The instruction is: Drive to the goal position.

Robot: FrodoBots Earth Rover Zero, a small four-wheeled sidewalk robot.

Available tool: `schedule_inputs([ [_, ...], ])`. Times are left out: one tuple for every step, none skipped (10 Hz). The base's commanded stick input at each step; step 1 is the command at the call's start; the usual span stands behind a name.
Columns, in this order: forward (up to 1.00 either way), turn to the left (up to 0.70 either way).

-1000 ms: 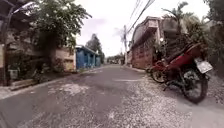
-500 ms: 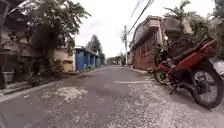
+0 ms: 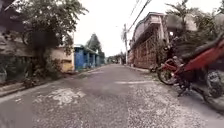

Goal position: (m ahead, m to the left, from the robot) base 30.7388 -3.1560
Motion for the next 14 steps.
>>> schedule_inputs([
  [0.5, 0.0],
  [0.5, 0.0],
  [0.5, 0.0],
  [0.5, 0.0],
  [0.5, 0.0],
  [0.5, 0.0],
  [0.5, 0.0],
  [0.5, 0.0],
  [0.5, 0.0],
  [0.5, 0.0],
  [0.5, 0.0],
  [0.5, 0.0],
  [0.5, 0.0],
  [0.5, 0.0],
])
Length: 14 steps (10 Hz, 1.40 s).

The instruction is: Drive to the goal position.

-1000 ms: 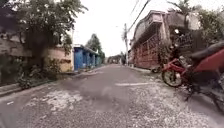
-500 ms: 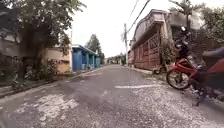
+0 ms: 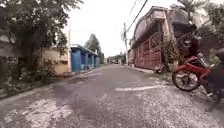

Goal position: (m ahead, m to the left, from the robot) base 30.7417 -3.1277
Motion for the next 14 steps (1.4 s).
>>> schedule_inputs([
  [0.5, 0.0],
  [0.5, 0.0],
  [0.5, 0.0],
  [0.5, 0.0],
  [0.5, 0.0],
  [0.5, 0.0],
  [0.5, 0.0],
  [0.5, 0.0],
  [0.5, 0.0],
  [0.5, 0.0],
  [0.5, 0.0],
  [0.5, 0.0],
  [0.5, 0.0],
  [0.5, 0.0],
])
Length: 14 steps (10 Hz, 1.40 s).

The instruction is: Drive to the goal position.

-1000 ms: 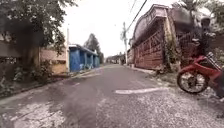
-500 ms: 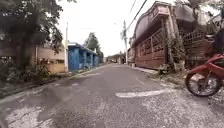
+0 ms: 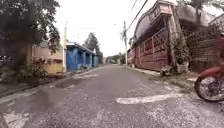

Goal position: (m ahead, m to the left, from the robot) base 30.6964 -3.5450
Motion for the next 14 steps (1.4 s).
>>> schedule_inputs([
  [0.5, 0.0],
  [0.5, 0.0],
  [0.5, 0.0],
  [0.5, 0.0],
  [0.5, 0.0],
  [0.5, 0.0],
  [0.5, 0.0],
  [0.5, 0.0],
  [0.5, 0.0],
  [0.5, 0.0],
  [0.5, 0.0],
  [0.5, 0.0],
  [0.5, 0.0],
  [0.5, 0.0],
])
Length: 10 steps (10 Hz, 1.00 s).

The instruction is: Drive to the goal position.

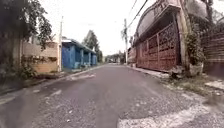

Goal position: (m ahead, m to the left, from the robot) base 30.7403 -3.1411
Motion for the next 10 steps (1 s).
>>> schedule_inputs([
  [0.5, 0.0],
  [0.5, 0.0],
  [0.5, 0.0],
  [0.5, 0.0],
  [0.5, 0.0],
  [0.5, 0.0],
  [0.5, 0.0],
  [0.5, 0.0],
  [0.5, 0.0],
  [0.5, 0.0],
])
